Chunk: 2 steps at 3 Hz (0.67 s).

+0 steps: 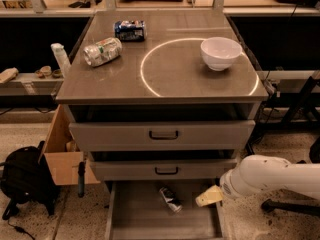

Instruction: Pick redbull can from bottom drawer and place on counter

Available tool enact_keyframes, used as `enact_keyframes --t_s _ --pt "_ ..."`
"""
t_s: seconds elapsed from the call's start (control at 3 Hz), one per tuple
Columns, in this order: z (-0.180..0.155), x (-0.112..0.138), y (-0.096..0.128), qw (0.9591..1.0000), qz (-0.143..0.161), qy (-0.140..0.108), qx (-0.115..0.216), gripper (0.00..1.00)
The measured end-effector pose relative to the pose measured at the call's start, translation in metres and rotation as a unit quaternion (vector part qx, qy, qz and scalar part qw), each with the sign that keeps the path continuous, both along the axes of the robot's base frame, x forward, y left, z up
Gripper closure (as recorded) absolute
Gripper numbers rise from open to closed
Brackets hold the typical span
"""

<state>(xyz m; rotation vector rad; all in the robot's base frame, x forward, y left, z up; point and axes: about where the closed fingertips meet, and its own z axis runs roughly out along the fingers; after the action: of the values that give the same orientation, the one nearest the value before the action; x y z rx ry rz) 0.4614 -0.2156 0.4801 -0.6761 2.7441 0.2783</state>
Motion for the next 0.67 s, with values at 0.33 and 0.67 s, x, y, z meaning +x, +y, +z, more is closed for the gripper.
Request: enact_keyframes --t_s 0.33,0.67 --pt "-0.019 -0.004 0.01 0.9999 0.007 0.009 -0.004 0.0" --pt "-0.048 -0.011 0.037 0.9988 0.037 0.033 -0.002 0.0"
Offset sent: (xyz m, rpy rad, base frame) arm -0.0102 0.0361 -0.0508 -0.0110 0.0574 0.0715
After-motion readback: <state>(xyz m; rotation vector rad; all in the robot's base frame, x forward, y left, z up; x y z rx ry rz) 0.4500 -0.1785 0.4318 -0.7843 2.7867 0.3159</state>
